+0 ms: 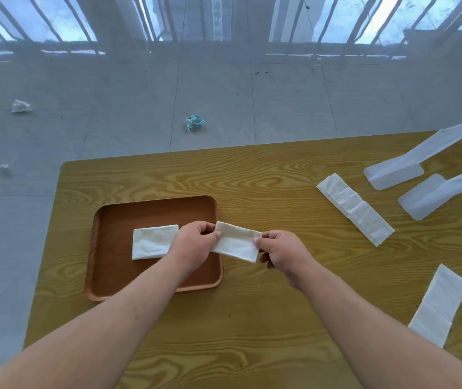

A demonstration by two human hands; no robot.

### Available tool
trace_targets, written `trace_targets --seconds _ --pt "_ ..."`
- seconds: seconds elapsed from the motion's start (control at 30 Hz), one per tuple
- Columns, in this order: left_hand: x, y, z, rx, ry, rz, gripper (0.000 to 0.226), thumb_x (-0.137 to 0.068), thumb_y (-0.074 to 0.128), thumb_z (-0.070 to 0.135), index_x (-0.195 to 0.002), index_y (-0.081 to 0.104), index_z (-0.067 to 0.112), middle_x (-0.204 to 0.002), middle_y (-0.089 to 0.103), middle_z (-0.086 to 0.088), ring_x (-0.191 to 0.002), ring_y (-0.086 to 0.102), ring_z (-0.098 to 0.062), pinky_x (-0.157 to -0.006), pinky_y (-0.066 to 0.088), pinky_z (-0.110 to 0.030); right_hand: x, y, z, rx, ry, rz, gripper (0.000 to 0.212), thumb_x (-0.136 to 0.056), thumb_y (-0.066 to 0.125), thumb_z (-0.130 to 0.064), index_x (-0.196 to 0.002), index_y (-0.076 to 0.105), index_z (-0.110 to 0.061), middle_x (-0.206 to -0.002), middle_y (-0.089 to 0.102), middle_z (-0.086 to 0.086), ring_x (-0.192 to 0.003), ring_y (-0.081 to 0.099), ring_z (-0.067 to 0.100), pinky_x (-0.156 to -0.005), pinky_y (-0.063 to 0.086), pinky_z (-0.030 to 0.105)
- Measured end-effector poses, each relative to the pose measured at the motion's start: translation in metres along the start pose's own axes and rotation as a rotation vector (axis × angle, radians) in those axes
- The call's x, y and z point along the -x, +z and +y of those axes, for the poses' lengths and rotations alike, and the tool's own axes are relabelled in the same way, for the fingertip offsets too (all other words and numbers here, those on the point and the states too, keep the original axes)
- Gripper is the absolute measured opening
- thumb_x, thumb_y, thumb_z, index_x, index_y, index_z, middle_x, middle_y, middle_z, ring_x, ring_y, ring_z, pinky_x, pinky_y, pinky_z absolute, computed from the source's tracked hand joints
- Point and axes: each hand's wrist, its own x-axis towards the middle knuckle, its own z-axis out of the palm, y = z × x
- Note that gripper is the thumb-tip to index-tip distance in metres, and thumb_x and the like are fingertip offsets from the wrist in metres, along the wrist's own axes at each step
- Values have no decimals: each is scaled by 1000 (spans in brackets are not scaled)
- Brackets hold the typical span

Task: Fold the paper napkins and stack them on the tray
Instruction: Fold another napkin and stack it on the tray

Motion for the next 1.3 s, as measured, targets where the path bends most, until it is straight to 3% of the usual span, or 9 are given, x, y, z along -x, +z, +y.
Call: trace_targets --seconds 0.2,0.43,0.53,0.63,0.7,0.83,1.0,1.17,1.3 --pt "0 -54 -18 -29 -35 71 4 -93 75 24 -89 77 24 -92 79 1 -89 73 -21 -88 61 -45 -9 53 -21 47 -10 -53 16 -91 65 -6 -82 77 -12 -69 69 3 -53 54 13 -47 41 24" --pt "4 -108 -43 -29 -65 185 9 -93 76 28 -86 76 23 -86 79 3 -84 74 -21 -82 63 -47 -15 115 -37 158 10 -114 18 -89 70 -17 -90 74 0 -74 60 11 -68 53 23 -63 42 37" --pt "3 -125 -54 -33 -87 220 11 -93 75 30 -85 75 24 -84 78 3 -81 75 -21 -79 64 -47 -17 134 -42 192 9 -116 10 -89 69 -14 -89 77 -8 -74 68 10 -65 58 23 -60 46 37" --pt "3 -135 -64 -87 -98 238 15 -92 73 39 -83 73 27 -81 76 6 -78 72 -20 -73 61 -45 -19 146 -43 270 -12 -100 15 -87 69 -15 -89 75 -2 -77 72 20 -63 58 24 -59 46 37" --pt "4 -140 -69 -170 -91 248 20 -92 71 45 -80 71 29 -78 74 7 -73 68 -16 -66 57 -41 -21 152 -43 367 -57 -80 18 -86 69 -19 -85 73 -2 -75 74 19 -57 56 21 -56 44 35" --pt "4 -146 -74 -291 -96 268 25 -92 68 52 -77 67 32 -73 71 11 -70 64 -9 -54 44 -31 -22 160 -47 637 -195 -35 24 -90 67 -31 -75 69 -13 -63 69 -1 -51 57 14 -49 45 29" --pt "1 -151 -80 -366 -83 268 26 -95 65 52 -77 65 32 -74 70 11 -71 62 -7 -53 40 -30 -24 169 -49 831 -291 1 26 -93 60 -39 -74 63 -21 -69 69 -3 -64 64 17 -54 50 34" --pt "2 -151 -77 -478 -45 278 22 -95 65 47 -79 60 32 -78 67 9 -72 60 -10 -54 41 -32 -26 172 -46 994 -370 36 26 -94 56 -41 -72 57 -26 -72 63 -8 -67 60 14 -50 40 30" --pt "12 -144 -63 -688 227 325 22 -91 69 41 -99 56 25 -93 60 9 -81 59 -15 -64 47 -32 -17 168 -41 1030 -579 95 29 -92 54 -42 -69 51 -24 -68 57 -8 -65 56 18 -51 40 34"
